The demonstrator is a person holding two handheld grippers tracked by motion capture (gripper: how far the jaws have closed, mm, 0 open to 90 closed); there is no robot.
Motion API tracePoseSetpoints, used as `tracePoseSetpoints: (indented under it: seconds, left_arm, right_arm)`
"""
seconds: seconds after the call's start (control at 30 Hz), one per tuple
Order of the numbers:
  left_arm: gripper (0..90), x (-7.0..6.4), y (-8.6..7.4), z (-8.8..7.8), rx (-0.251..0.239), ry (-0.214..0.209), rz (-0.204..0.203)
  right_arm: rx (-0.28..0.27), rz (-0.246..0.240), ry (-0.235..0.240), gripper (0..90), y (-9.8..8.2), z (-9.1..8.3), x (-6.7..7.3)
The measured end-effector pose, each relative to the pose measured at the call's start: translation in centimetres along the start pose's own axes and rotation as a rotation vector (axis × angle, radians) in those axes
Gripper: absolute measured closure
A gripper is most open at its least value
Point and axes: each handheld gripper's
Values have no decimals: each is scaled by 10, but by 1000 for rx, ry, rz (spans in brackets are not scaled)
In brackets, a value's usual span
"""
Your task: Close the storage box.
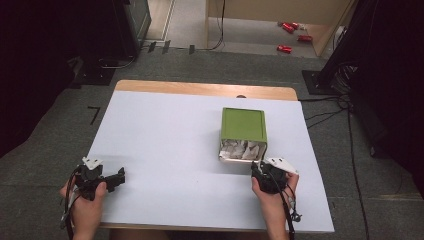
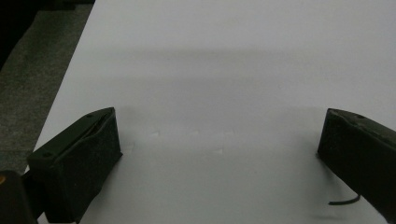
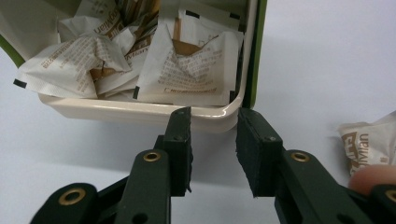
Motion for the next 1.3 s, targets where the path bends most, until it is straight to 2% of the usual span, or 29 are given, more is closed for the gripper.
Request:
tracePoseSetpoints:
  seconds: [0.1, 0.3, 0.5, 0.6, 0.73, 0.83, 0.93, 1.1, 1.3]
  left_arm:
    - [0, 0, 0, 0, 0, 0, 0]
    - [0, 0, 0, 0, 0, 0, 0]
    - [0, 0, 0, 0, -1, 0, 0]
    - [0, 0, 0, 0, 0, 0, 0]
    - [0, 0, 0, 0, 0, 0, 1]
    - [0, 0, 0, 0, 0, 0, 1]
    - [0, 0, 0, 0, 0, 0, 0]
    - [0, 0, 0, 0, 0, 0, 0]
    - [0, 0, 0, 0, 0, 0, 1]
  right_arm:
    - [-3, -2, 4, 672, 1, -1, -1]
    - [-12, -7, 34, 571, 3, -6, -4]
    - [-18, -33, 35, 459, 4, -16, -11]
    - [-30, -57, 48, 343, 4, -21, -16]
    - [-23, -64, 72, 192, 2, -26, -25]
    - [-12, -78, 53, 180, 1, -30, -31]
    - [0, -98, -8, 170, -2, -32, -36]
    - [18, -80, -18, 148, -6, -34, -50]
    - [27, -75, -66, 145, -15, -38, -77]
Point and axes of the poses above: each handheld gripper's, and its own axes: z roughly forward along the jaws, y roughly out of its top, x roughly to its left, and after that the axes turned 1 degree about -y, right-handed
